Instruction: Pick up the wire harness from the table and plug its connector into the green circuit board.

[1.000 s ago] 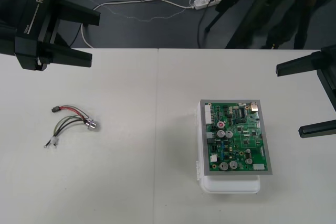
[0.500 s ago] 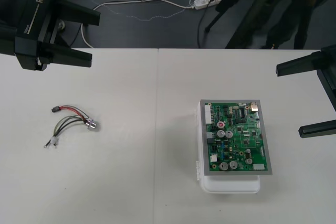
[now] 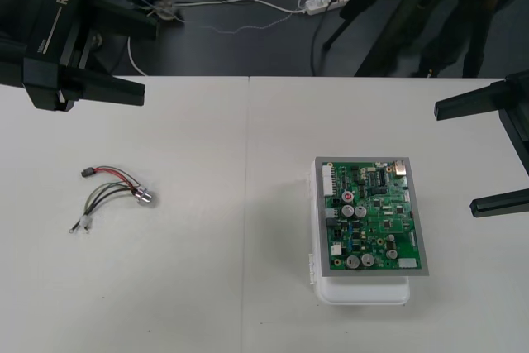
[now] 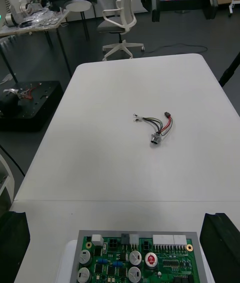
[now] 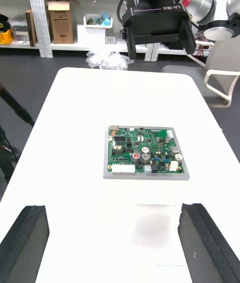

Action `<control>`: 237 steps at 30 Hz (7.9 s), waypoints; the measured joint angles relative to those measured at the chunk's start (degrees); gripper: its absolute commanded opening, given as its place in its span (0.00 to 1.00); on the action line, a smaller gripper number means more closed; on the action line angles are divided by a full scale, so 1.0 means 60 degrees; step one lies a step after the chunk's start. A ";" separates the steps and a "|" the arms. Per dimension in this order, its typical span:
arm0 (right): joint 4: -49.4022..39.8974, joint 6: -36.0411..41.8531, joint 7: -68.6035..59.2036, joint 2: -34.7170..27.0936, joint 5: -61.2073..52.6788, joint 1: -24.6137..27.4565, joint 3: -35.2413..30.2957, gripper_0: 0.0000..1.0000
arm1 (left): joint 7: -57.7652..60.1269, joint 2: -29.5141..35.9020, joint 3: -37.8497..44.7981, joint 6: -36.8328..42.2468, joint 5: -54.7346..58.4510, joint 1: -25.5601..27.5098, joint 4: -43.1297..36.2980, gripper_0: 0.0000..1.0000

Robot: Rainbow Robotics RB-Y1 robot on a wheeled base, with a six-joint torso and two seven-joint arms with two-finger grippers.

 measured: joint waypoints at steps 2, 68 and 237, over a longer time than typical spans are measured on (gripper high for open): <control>0.0000 0.0000 0.0000 0.0000 0.0000 0.0000 0.0000 1.00 | 0.0000 0.0000 0.0000 0.0000 0.0000 0.0000 0.0000 0.76; 0.0994 -0.0004 0.2216 0.2806 -0.0459 0.2064 -0.0330 1.00 | -0.4197 0.0921 -0.0446 -0.0177 -0.0605 0.0675 0.0020 0.76; 0.1289 -0.0003 0.3423 0.2926 -0.0231 0.1946 -0.0310 1.00 | -1.9391 -0.2690 -1.8826 0.3715 -1.3784 -0.7839 0.3668 0.05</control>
